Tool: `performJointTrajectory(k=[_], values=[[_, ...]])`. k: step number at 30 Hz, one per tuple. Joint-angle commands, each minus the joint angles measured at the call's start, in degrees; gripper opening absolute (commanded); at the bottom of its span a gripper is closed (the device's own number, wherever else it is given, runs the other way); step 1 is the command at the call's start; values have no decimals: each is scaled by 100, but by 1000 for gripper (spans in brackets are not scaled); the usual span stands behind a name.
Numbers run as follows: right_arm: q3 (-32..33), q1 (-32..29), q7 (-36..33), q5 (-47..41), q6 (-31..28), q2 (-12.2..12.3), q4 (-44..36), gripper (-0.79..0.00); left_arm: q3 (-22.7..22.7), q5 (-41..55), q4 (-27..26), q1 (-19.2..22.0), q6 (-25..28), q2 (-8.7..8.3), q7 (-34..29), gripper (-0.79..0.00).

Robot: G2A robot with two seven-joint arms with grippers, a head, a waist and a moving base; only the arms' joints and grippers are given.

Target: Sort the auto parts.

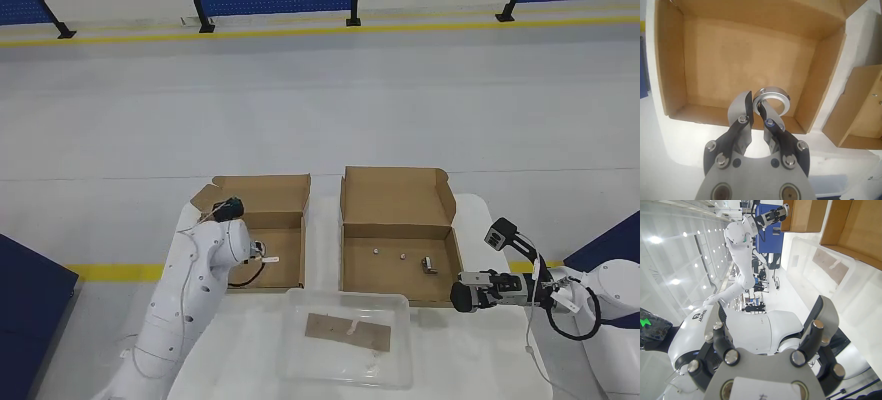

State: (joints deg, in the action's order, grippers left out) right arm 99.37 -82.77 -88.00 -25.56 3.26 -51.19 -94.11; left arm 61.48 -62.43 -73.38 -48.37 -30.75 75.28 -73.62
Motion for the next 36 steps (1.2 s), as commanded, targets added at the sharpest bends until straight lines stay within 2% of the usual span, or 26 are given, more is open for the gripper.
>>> performJointTrajectory(k=[1, 10, 12, 16, 21, 27, 36], values=[[0, 0, 0, 0, 0, 0, 0, 0, -66, 137, 438, 185, -51, 61, 59, -785], [0, 0, 0, 0, 0, 0, 0, 0, -95, 120, 531, 241, -108, 80, 117, -785], [0, 0, 0, 0, 0, 0, 0, 0, -52, 237, 537, 180, -26, 87, 310, -785], [0, 0, 0, 0, 0, 0, 0, 0, -119, 327, 868, 410, -34, 146, 310, -785], [0, 0, 0, 0, 0, 0, 0, 0, -369, 660, 1791, 978, -43, 325, 200, -785], [0, 0, 0, 0, 0, 0, 0, 0, -635, 1139, 2909, 1545, 33, 590, 590, -785], [0, 0, 0, 0, 0, 0, 0, 0, -887, 1655, 4259, 2037, 73, 945, 1067, -785]])
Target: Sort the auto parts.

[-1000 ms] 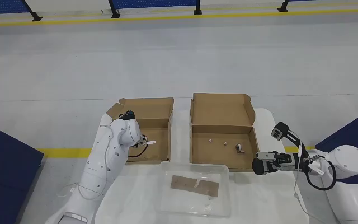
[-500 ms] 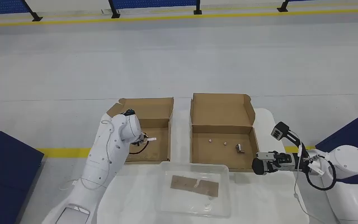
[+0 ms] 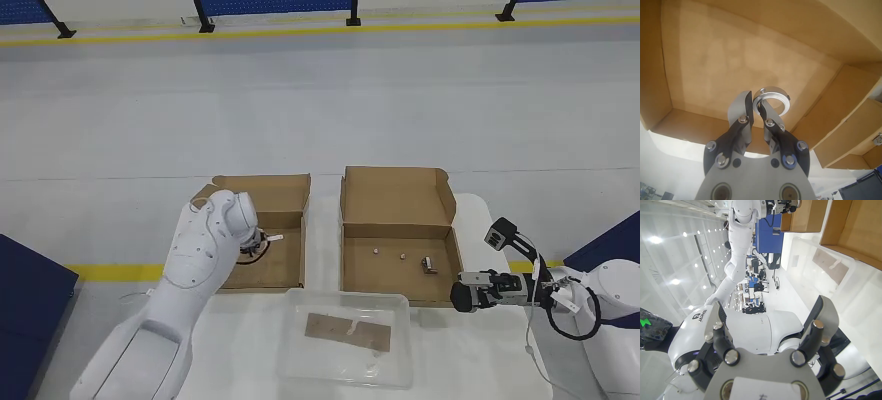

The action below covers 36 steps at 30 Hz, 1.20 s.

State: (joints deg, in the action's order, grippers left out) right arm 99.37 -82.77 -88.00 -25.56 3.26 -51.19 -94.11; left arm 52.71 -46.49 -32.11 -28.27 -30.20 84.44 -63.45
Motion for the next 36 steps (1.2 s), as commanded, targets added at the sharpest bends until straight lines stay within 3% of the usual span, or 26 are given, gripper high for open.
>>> performJointTrajectory(k=[1, 9, 24, 25, 30, 33, 36], values=[[0, 0, 0, 0, 0, 0, 0, 0, -26, 101, 271, 58, 13, 62, 91, -785], [0, 0, 0, 0, 0, 0, 0, 0, -138, 364, 1039, 270, 148, 297, 303, -785], [0, 0, 0, 0, 0, 0, 0, 0, -234, 568, 1806, 519, 103, 599, 479, -785], [0, 0, 0, 0, 0, 0, 0, 0, -237, 572, 1833, 530, 103, 612, 483, -696], [0, 0, 0, 0, 0, 0, 0, 0, -226, 615, 1951, 581, 139, 649, 517, -514], [0, 0, 0, 0, 0, 0, 0, 0, -216, 634, 1998, 614, 158, 661, 531, -483], [0, 0, 0, 0, 0, 0, 0, 0, -207, 646, 2003, 639, 152, 669, 554, -400]])
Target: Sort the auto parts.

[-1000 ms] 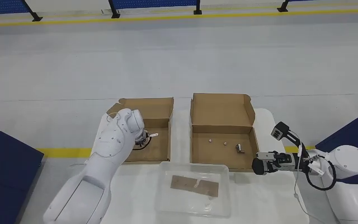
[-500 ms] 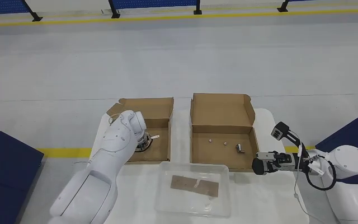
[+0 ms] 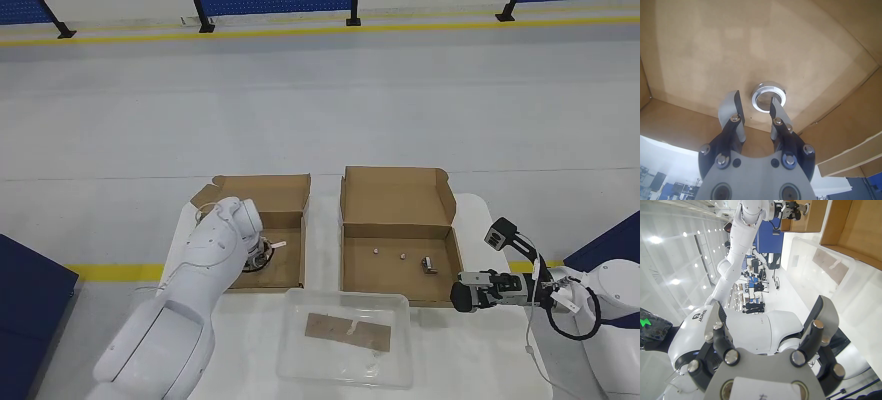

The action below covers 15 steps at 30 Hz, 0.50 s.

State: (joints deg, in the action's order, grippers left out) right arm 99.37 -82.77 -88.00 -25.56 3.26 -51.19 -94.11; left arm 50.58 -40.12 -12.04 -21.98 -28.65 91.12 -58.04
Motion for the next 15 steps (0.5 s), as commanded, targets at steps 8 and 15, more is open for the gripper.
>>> performJointTrajectory(k=[8, 15], values=[[0, 0, 0, 0, 0, 0, 0, 0, 112, 134, -153, 29, 93, -41, 137, -126], [0, 0, 0, 0, 0, 0, 0, 0, 296, 231, -517, 19, 390, -213, 148, 0]])
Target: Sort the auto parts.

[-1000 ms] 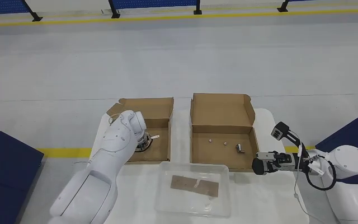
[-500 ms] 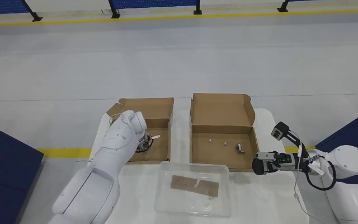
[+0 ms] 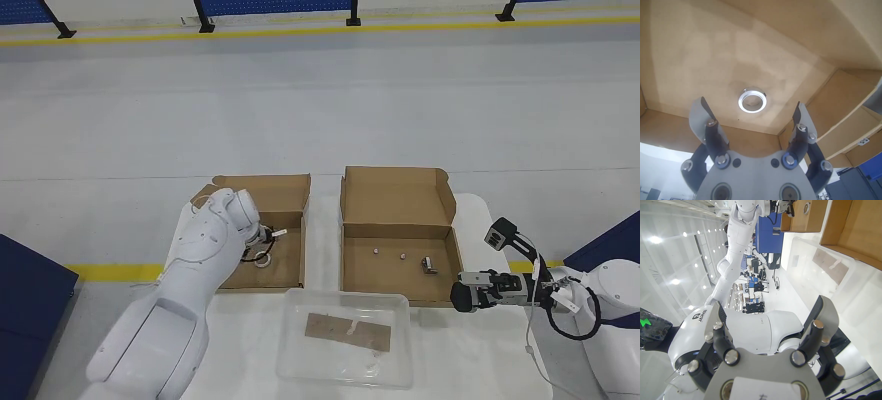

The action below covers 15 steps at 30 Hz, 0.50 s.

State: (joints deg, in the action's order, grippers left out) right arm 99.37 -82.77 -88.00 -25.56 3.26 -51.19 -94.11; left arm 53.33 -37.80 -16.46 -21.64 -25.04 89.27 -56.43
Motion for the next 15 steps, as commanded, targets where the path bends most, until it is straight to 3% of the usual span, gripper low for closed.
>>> performJointTrajectory(k=[1, 5, 9, 15], values=[[0, 0, 0, 0, 0, 0, 0, 0, 47, 6, -193, -43, 96, -58, -37, 0], [0, 0, 0, 0, 0, 0, 0, 0, 231, 53, -829, -260, 314, -237, -215, 0], [0, 0, 0, 0, 0, 0, 0, 0, 584, 24, -1907, -723, 646, -537, -603, 0], [0, 0, 0, 0, 0, 0, 0, 0, 1344, -396, -4567, -2078, 543, -1034, -1392, 0]])
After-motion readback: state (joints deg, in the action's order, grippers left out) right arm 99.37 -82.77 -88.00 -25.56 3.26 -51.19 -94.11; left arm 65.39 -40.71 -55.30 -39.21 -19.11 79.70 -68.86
